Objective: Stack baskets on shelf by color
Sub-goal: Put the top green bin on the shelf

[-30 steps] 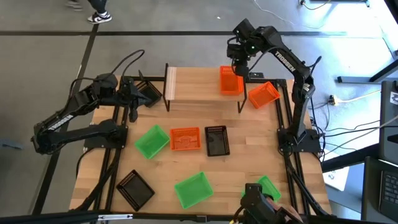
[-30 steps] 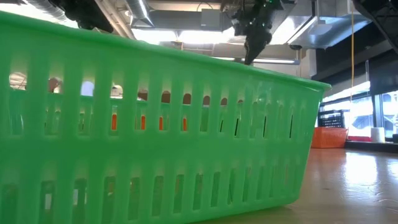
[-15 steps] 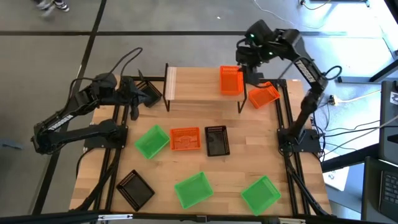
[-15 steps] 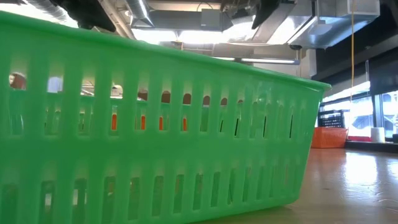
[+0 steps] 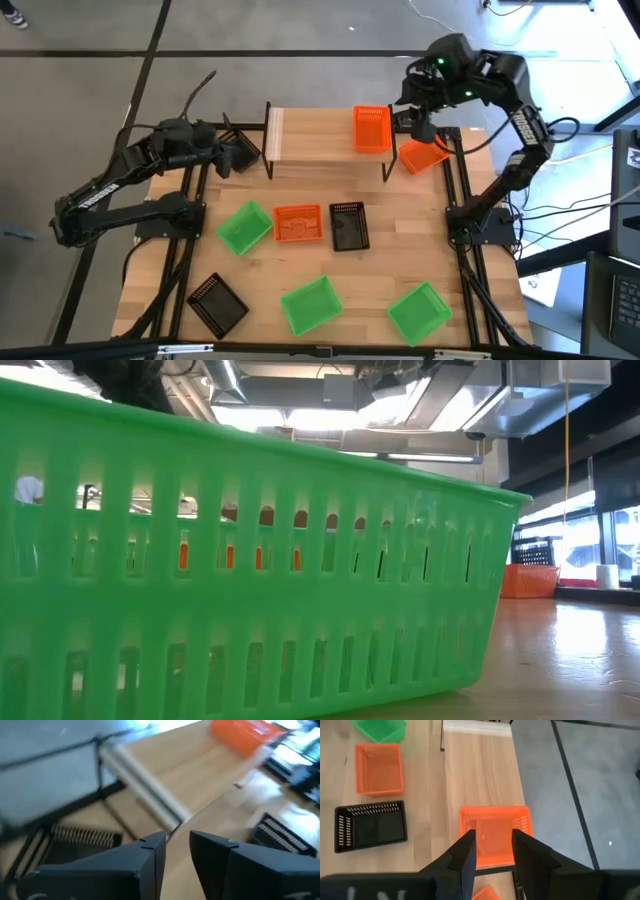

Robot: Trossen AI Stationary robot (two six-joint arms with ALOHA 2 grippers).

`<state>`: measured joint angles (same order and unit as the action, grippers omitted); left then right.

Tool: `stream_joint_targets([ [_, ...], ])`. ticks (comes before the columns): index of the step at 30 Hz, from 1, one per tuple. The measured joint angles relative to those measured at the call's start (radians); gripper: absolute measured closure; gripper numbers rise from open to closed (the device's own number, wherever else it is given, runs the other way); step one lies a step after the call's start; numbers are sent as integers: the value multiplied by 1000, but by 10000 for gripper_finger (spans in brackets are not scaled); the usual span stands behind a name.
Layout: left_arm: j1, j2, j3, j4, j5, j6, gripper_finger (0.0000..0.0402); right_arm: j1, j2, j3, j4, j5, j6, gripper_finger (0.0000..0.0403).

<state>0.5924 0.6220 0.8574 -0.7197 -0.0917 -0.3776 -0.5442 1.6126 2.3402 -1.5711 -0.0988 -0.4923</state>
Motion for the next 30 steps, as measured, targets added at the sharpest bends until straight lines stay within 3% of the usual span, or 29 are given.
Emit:
stream_joint_targets([
  [3,0,0,0,-109,-34,-124,318,0,-23,0,0,-3,29,280],
  [8,0,6,0,-295,6,-351,319,0,-51,0,0,-73,67,280],
  [16,0,7,0,-343,170,-296,321,0,-90,0,0,-248,43,280],
  [23,-48,20,-63,-342,320,-283,321,0,-95,-2,1,-270,43,280],
  [30,-151,21,-157,-290,349,-239,321,0,-95,-7,0,-274,43,280],
])
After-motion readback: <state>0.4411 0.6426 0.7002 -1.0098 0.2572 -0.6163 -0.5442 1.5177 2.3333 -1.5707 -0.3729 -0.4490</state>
